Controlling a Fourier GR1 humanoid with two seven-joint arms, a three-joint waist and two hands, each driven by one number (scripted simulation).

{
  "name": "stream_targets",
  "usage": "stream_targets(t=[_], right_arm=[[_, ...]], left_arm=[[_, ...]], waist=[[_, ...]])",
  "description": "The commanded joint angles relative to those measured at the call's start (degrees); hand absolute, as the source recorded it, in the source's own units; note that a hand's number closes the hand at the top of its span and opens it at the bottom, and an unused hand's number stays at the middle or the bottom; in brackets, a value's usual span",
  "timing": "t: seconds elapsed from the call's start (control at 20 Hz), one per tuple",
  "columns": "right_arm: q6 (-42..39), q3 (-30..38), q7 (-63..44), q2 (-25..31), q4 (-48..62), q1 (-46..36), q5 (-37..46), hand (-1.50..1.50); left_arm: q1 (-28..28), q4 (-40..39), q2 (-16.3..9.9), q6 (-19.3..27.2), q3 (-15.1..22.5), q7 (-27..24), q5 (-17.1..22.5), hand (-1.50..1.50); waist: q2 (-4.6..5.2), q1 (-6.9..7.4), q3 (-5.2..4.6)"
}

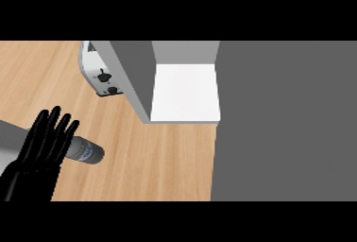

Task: Pick up the bottled water, place it into the cabinet and close the cabinet

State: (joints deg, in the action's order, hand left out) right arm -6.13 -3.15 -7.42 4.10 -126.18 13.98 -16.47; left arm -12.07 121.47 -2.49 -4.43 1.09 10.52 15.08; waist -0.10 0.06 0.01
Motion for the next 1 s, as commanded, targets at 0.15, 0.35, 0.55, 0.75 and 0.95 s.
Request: stream_targets(t=[0.15,0.35,0.55,0.75,0.95], right_arm=[[-3.39,0.14,-1.12,-0.23,-3.85,7.42,-5.27,-1.50],[-2.33,-3.63,-2.58,-2.03,-7.35,10.06,-2.53,-1.50],[-4.79,0.14,0.35,-1.44,-2.96,8.53,-4.68,-1.50],[-9.60,-2.48,7.38,-3.01,-0.90,16.21,-1.68,-1.50],[-8.03,-3.44,3.40,-2.46,-7.67,16.96,-2.51,-1.50]], left_arm=[[-10.26,2.57,-1.11,-5.74,-3.89,-1.32,7.56,-1.50],[-13.20,8.36,-0.95,-5.52,-2.77,2.43,6.60,-1.50],[-15.14,11.24,-0.20,-5.53,-4.09,3.77,8.40,-1.50],[-15.06,3.14,-0.65,-10.22,-8.38,-2.43,8.22,-1.50],[-17.37,1.84,-1.49,-15.43,-12.23,-6.26,10.69,-1.50]], waist=[[-0.02,0.01,-0.02],[-0.03,0.01,-0.02],[0.01,0.09,0.00],[-0.02,-0.19,-0.01],[-0.04,-0.09,-0.03]])
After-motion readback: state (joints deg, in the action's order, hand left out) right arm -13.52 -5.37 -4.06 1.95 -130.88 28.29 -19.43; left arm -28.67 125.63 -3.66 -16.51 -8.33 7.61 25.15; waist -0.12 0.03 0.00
